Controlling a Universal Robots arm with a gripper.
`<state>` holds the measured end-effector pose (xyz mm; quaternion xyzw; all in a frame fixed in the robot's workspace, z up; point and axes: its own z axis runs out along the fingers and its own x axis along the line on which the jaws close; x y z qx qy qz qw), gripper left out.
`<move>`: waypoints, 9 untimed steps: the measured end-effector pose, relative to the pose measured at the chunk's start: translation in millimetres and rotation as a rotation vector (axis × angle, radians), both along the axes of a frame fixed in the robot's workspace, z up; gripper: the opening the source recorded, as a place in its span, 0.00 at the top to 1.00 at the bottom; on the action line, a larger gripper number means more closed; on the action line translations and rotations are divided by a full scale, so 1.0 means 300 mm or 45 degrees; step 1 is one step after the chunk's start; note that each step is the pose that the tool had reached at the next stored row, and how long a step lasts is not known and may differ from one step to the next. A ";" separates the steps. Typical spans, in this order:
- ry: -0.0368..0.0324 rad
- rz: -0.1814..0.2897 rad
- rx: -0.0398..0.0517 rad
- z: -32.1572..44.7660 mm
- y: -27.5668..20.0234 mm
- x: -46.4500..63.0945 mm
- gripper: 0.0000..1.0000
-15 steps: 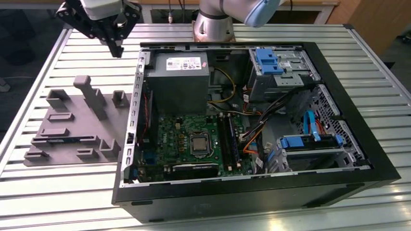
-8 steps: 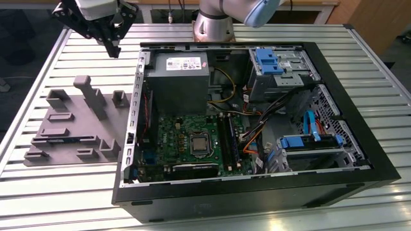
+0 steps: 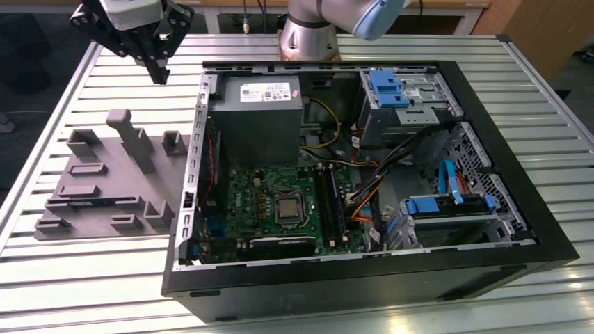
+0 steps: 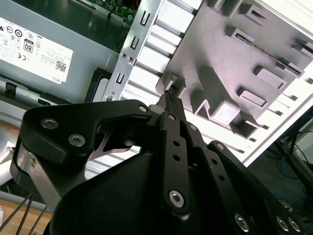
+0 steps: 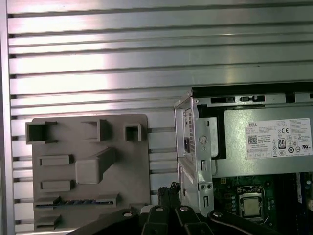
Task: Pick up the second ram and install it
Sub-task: 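Reach for the second ram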
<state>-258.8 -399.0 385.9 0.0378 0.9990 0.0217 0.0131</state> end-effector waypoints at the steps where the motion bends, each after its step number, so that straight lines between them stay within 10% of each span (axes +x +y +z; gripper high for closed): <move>1: 0.0000 0.000 0.000 0.000 0.000 -0.003 0.89; 9: 0.0001 0.000 0.000 -0.002 0.000 -0.025 0.89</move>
